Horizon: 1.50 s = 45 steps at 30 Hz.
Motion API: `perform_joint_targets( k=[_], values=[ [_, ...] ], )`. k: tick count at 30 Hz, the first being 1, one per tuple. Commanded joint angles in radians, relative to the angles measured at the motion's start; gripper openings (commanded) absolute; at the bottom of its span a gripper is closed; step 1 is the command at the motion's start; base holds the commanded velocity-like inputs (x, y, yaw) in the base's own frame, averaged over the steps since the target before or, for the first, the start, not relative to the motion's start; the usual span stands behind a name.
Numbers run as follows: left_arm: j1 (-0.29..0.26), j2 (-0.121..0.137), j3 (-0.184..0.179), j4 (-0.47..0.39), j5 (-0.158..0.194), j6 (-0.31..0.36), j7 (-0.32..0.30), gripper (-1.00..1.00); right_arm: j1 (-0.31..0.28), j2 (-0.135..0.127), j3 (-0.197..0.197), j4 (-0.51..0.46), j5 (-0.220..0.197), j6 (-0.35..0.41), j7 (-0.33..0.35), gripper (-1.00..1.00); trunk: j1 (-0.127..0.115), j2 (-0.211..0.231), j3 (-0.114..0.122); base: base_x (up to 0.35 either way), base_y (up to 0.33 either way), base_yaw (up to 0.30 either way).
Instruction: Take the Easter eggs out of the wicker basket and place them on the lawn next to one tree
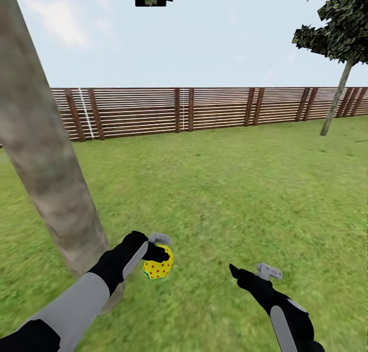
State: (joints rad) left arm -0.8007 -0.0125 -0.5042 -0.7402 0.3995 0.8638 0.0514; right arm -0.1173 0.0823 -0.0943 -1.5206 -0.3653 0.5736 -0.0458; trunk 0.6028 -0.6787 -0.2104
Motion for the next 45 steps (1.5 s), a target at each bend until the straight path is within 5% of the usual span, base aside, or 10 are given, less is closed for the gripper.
perform_joint_targets(
  k=[1, 16, 28, 45],
  values=[
    [-0.001, 0.000, -0.002, -0.001, 0.007, 0.003, 0.012, -1.00, -0.001, 0.001, -0.001, -0.001, -0.010, 0.005, -0.005, 1.00, 0.001, -0.001, -0.002, 0.105, -0.298, -0.001],
    [0.000, -0.007, -0.002, -0.001, 0.007, 0.002, 0.022, -1.00, -0.001, 0.001, 0.001, -0.001, -0.010, 0.005, -0.005, 1.00, 0.001, -0.001, 0.004, 0.015, -0.303, 0.039],
    [0.000, -0.007, 0.000, -0.002, 0.011, 0.000, 0.022, -1.00, -0.001, 0.001, 0.000, 0.003, -0.010, 0.005, -0.004, 1.00, 0.001, -0.001, 0.004, 0.000, -0.032, 0.001],
    [0.000, -0.014, 0.001, 0.043, 0.008, -0.085, 0.021, -1.00, -0.001, 0.001, 0.001, 0.003, -0.010, 0.005, -0.003, 1.00, 0.066, -0.120, -0.049, 0.000, 0.000, 0.000]
  ],
)
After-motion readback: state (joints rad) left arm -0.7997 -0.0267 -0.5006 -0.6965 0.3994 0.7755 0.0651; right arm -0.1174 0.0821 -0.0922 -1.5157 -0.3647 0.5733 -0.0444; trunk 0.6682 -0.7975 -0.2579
